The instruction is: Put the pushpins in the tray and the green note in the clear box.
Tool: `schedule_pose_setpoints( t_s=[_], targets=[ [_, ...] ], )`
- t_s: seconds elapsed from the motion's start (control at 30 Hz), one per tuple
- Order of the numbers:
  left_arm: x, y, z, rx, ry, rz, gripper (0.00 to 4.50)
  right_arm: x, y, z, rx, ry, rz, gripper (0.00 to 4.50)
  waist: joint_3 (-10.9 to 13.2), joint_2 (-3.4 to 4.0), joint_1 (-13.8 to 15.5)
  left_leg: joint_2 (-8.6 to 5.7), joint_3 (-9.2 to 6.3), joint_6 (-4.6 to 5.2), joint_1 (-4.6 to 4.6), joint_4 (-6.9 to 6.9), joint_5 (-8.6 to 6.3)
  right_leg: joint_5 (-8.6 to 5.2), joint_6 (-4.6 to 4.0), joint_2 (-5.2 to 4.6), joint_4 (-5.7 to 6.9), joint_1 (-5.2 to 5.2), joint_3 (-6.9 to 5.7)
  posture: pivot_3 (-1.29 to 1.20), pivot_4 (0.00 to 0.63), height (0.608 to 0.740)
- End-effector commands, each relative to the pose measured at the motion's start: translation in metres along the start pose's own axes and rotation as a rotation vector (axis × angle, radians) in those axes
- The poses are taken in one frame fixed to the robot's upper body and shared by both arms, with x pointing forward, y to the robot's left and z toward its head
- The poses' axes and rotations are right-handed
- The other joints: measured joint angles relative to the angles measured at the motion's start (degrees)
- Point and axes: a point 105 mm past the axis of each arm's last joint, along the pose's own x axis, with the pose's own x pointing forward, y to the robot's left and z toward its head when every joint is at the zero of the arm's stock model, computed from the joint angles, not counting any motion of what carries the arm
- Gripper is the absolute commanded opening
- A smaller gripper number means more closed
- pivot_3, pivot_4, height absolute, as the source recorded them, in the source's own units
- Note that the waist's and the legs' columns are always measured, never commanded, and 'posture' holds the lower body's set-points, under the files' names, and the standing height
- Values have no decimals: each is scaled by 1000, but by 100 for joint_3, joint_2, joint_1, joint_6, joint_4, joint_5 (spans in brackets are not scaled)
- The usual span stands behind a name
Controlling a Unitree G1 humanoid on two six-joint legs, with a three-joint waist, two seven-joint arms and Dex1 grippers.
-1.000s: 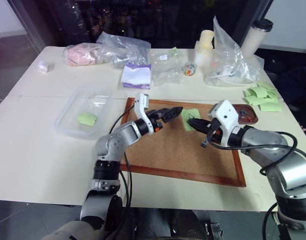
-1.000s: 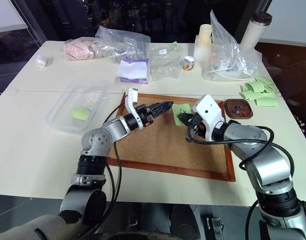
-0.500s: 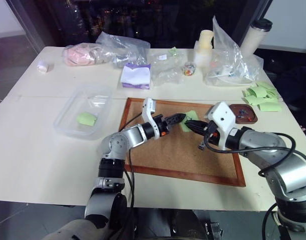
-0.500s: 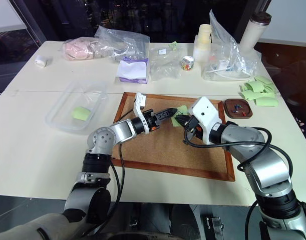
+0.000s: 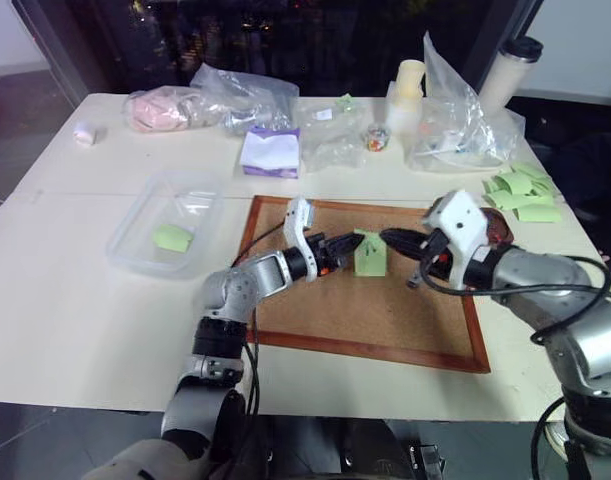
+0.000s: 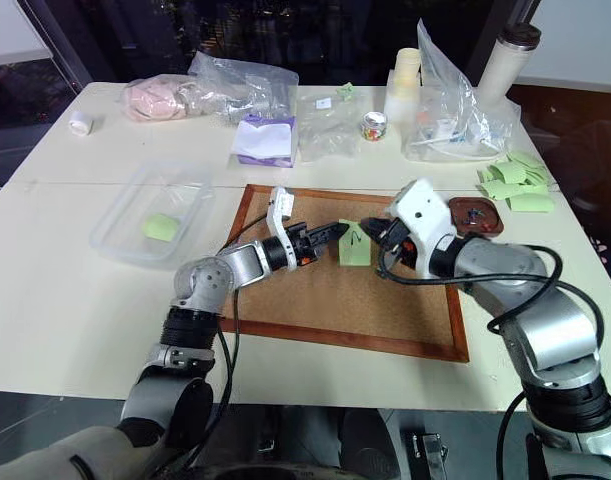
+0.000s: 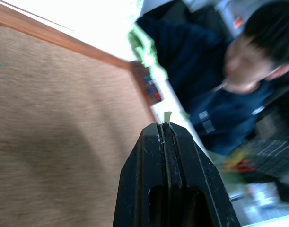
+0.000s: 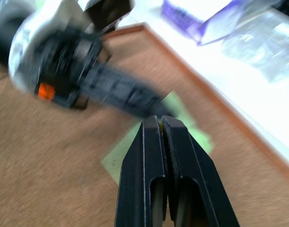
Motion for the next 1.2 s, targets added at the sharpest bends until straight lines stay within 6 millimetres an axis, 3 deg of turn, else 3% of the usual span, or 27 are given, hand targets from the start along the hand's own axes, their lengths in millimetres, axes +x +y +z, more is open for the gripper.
schedule_pose_setpoints(
  t_s=[0.03, 0.13, 0.37, 0.5, 0.73, 0.9, 1.03, 1.17, 1.2],
  targets=[
    [-2, 4, 2, 76, -21, 8, 38, -10, -17, 14, -17, -42, -54, 0, 0, 0, 5, 1, 0, 0, 0, 0, 0, 0, 0, 0, 0, 0, 0, 0, 150, 740],
    [-6, 4, 2, 170, -21, 8, 38, -16, -35, 15, -1, -48, -110, 0, 0, 0, 14, 0, 2, 0, 0, 1, 0, 0, 0, -5, -1, 2, 1, 0, 150, 740],
    [-35, -17, 0, 472, 12, -74, 38, -30, -94, -15, 81, -6, -320, 0, 0, 1, 4, 2, 6, 0, 0, -3, 0, 0, 0, -6, -3, 0, 3, 0, 150, 740],
    [-80, -28, 18, 642, -7, -84, 38, -41, -151, -72, 211, 143, -550, 0, 0, 3, -48, 9, 21, 0, 7, -5, 0, 0, -1, -2, 3, -3, 14, 0, 150, 740],
    [-104, -25, 40, 765, -26, -11, 38, -36, -172, -124, 297, 236, -617, 0, 1, 5, -7, 4, 27, 1, 6, -5, 0, 1, 0, -7, -4, 0, 16, 0, 150, 740],
    [-102, -28, 45, 733, -59, -25, 38, -35, -176, -141, 332, 261, -627, 0, 1, 4, -19, 5, 27, -2, 6, -4, 1, 0, 0, -5, -2, -1, 16, 0, 150, 740],
    [-99, -29, 46, 724, -66, -32, 0, -36, -180, -136, 327, 245, -626, 1938, 1, 5, -20, 6, 26, -9, 7, -4, 5, 1, 1, -5, -2, 1, 15, 0, 150, 740],
    [-97, -29, 45, 721, -68, -31, 0, -38, -183, -128, 319, 229, -619, 4166, 1, 5, -21, 7, 26, -17, 7, -4, 10, 1, 1, -5, -1, 1, 15, 0, 150, 740],
    [-97, -29, 45, 720, -68, -31, 0, -39, -183, -127, 315, 229, -621, 4460, 1, 5, -24, 7, 26, -17, 7, -4, 10, 1, 1, -5, -1, 1, 15, 0, 150, 740]
  ],
)
